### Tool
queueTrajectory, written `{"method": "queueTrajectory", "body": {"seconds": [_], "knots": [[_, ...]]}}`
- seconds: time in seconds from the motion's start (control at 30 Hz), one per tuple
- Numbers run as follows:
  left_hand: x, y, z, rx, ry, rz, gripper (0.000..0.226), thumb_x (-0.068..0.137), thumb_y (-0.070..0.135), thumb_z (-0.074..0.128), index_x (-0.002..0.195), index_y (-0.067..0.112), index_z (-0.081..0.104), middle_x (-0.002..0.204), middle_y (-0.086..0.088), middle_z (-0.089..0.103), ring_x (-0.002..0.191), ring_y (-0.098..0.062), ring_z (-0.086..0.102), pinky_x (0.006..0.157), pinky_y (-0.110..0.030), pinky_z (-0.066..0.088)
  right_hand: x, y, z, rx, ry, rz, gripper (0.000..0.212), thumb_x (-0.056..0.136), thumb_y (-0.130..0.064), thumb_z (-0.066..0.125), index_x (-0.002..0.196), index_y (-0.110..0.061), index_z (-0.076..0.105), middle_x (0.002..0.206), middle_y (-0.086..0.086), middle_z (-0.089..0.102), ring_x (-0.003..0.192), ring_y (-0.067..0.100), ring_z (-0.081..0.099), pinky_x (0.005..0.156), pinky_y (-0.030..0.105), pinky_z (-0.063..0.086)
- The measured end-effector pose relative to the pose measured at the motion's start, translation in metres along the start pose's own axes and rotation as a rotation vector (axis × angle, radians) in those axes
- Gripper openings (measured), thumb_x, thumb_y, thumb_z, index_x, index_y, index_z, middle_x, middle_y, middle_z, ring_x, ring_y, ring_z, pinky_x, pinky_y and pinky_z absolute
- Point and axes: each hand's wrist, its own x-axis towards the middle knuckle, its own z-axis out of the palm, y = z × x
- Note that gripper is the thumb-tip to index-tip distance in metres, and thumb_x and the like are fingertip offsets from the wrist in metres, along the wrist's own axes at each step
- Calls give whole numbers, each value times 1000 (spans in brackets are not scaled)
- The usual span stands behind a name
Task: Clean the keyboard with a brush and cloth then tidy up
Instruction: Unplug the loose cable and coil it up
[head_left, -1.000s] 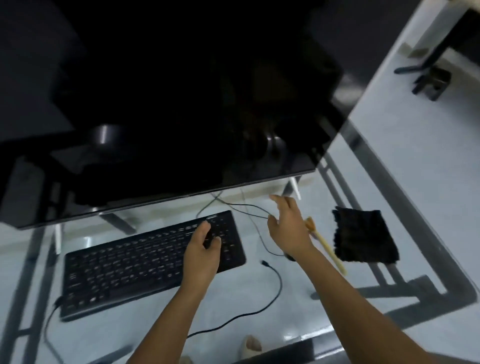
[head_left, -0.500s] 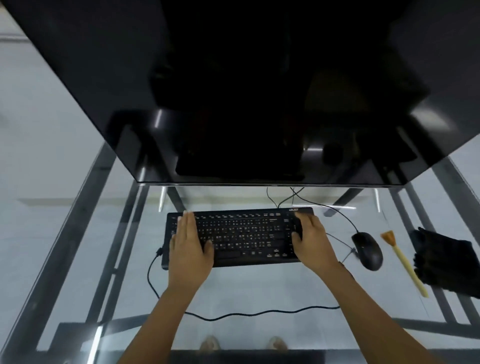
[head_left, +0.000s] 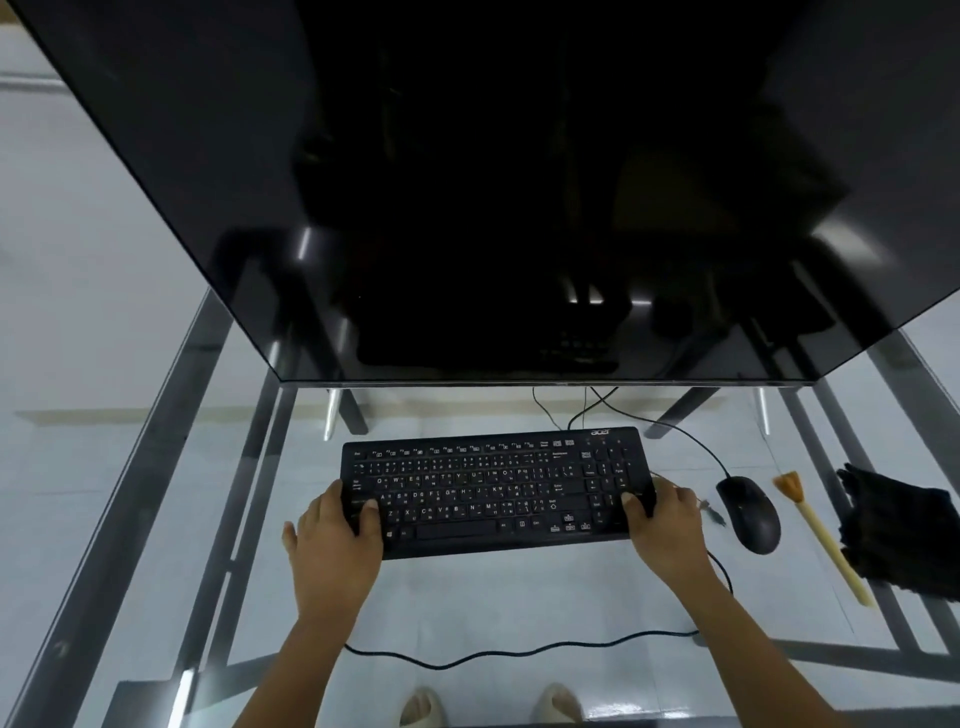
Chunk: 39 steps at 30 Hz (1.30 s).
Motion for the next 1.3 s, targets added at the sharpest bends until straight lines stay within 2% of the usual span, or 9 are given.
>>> {"method": "queueTrajectory", "body": {"seconds": [0.2,0.33,0.6,0.67,0.77,0.9,1.0,1.17,1.3], "knots": [[22,15,3,-160,6,44,31,92,30,54,118,12,56,103,-4,65,99,-28,58,93,-54,45,18,-15,1,63,56,36,29,91,-22,58,111,-1,59,106,24,55,108,40,45,96,48,40],[45,21,6,-207,-16,39,47,86,52,44,118,19,54,104,-1,64,99,-27,59,85,-52,51,34,-26,2,96,66,34,26,90,-22,59,104,-1,58,105,24,53,105,40,47,93,48,42],[67,30,-2,-172,-46,20,60,90,55,47,134,14,46,127,-8,57,118,-30,51,97,-53,45,54,-35,-1,137,39,-41,14,93,-18,56,97,-5,55,99,17,51,100,34,47,78,32,35],[64,24,-9,-94,-67,-34,71,87,59,53,137,10,44,132,-11,52,122,-32,48,97,-51,45,50,-27,-7,159,29,-30,23,94,-19,55,113,-6,58,109,15,51,94,25,51,81,30,37],[55,15,-14,-61,-134,-33,64,74,64,64,116,16,59,111,-4,53,103,-27,56,87,-41,48,39,-17,-12,181,20,-29,35,93,-21,59,128,-14,56,114,9,52,86,17,56,83,30,42],[53,12,-8,-111,-162,15,50,71,44,80,110,20,59,106,-1,46,93,-21,55,83,-32,44,42,-20,-5,172,-1,-124,22,89,-19,63,110,-19,61,93,-10,44,96,20,54,80,28,39],[64,15,-6,-130,-128,40,47,72,48,77,106,20,61,108,-2,47,95,-18,53,85,-30,42,52,-28,2,127,38,-161,12,90,-20,61,96,-10,60,92,-2,43,100,22,48,81,26,34],[78,13,-5,-40,-112,29,58,74,60,66,112,16,59,111,-7,50,105,-26,52,87,-39,47,61,-36,7,104,39,-154,14,91,-19,61,96,-6,60,92,5,44,100,26,48,79,25,34],[58,25,-1,155,80,117,69,80,57,52,122,3,57,113,-24,52,107,-44,47,84,-56,46,55,-23,-5,9,79,-186,46,89,-15,66,131,-2,53,117,19,51,113,34,51,94,36,42]]}}
